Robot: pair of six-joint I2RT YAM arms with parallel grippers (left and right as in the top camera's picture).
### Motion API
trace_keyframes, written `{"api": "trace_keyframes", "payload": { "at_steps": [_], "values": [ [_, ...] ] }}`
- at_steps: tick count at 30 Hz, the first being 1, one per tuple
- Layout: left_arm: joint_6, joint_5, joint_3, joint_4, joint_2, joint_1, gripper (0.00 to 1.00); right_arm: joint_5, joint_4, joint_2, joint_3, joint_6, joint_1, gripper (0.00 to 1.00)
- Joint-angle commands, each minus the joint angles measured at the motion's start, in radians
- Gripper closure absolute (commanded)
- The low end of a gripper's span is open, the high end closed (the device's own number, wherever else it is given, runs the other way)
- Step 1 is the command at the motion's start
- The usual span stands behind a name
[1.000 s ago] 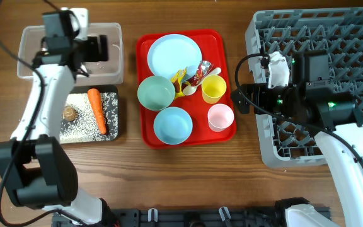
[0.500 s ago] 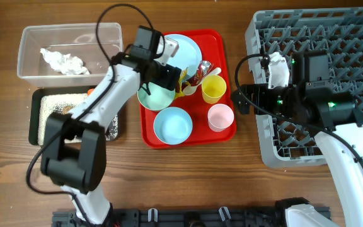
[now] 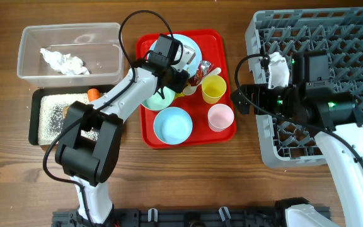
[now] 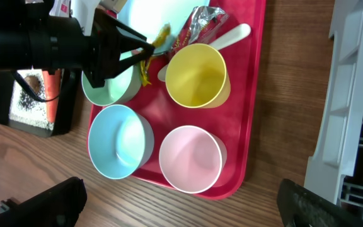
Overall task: Sort waste into correct bins and load items into the dishwasher rack
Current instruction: 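Return the left gripper to the tray and grasp the yellow and red wrappers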
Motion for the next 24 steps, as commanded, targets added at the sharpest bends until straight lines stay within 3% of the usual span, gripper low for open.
{"api": "trace_keyframes", "payload": {
  "at_steps": [1,2,10,11,13,16,18,24],
  "values": [
    [-0.001,0.004,0.013,0.003,0.014,0.000,0.91,-0.014,-0.005,0.008,-0.004,0.013,0.002,0.00],
    [-0.001,0.004,0.013,0.003,0.014,-0.001,0.96,-0.013,-0.008,0.007,-0.004,0.013,0.002,0.01],
    [-0.005,0.005,0.013,0.015,0.015,-0.001,0.96,-0.007,-0.019,0.008,-0.004,0.013,0.003,0.00],
    [-0.005,0.005,0.013,0.014,0.015,-0.001,0.67,-0.006,-0.019,0.008,-0.004,0.013,0.003,0.00],
    [-0.005,0.004,0.013,0.005,0.016,-0.001,0.36,-0.007,-0.018,0.010,-0.004,0.013,0.003,0.00],
    [-0.005,0.004,0.013,-0.001,0.039,-0.001,0.33,0.000,-0.020,0.010,-0.004,0.011,0.003,0.00],
    [-0.005,0.004,0.013,-0.005,0.064,-0.001,0.39,0.000,-0.020,0.013,-0.004,0.013,0.003,0.00],
    [-0.005,0.004,0.013,0.008,0.073,-0.001,0.96,0.000,-0.019,0.014,-0.004,0.013,0.003,0.00]
  ]
}}
